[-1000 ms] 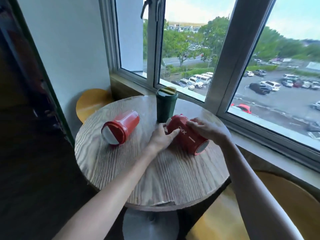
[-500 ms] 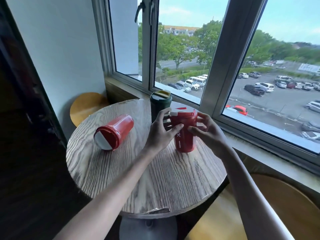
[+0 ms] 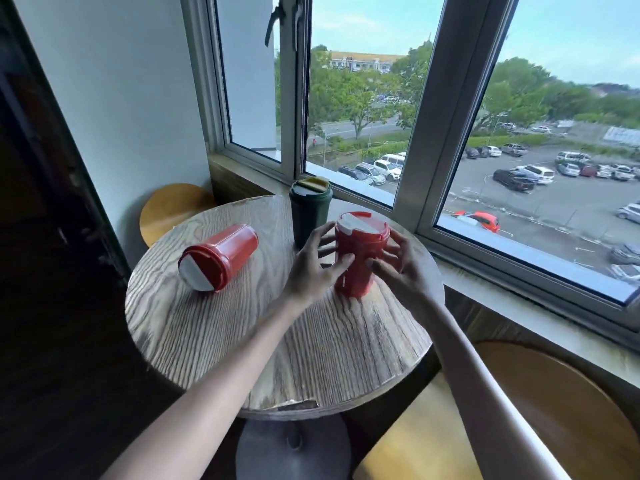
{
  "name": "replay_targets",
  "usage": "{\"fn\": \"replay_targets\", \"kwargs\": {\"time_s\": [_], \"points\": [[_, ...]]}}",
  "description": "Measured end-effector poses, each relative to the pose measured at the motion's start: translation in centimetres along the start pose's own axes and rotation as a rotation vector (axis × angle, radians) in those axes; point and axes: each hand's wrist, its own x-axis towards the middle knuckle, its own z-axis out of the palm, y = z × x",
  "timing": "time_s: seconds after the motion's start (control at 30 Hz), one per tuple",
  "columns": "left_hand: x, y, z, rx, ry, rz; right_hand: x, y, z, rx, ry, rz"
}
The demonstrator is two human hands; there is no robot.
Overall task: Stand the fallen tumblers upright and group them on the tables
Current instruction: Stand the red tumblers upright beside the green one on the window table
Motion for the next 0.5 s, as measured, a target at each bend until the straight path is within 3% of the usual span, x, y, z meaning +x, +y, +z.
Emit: {"fn": "replay_targets", "kwargs": {"time_s": [0.1,0.17,0.2,0.37,0.5], "points": [[-1.3,-0.2,-0.9,0.06,0.05,-0.018,-1.1,-1.0,0.8,-0.162,0.3,-0.047],[-2.5,-0.2,-2.5,0.115,0.096,-0.011,-2.4,-1.9,2.2,-0.119,0.524,-0.183],[-3.1,-0.2,-3.4,0.14,0.126,-0.007,-2.8,-2.3,3.1,-0.085,0.533,-0.263],[-6.1,-0.6,-9.2,0.179,0.405,0.062,-1.9,-4.4,8.4,-0.117,0.149,-0.469],[-7.1,-3.5,-15.3,0.247,0.57,0.031,0.7,-4.8,12.1,-0.187,-0.161,-0.374]]}}
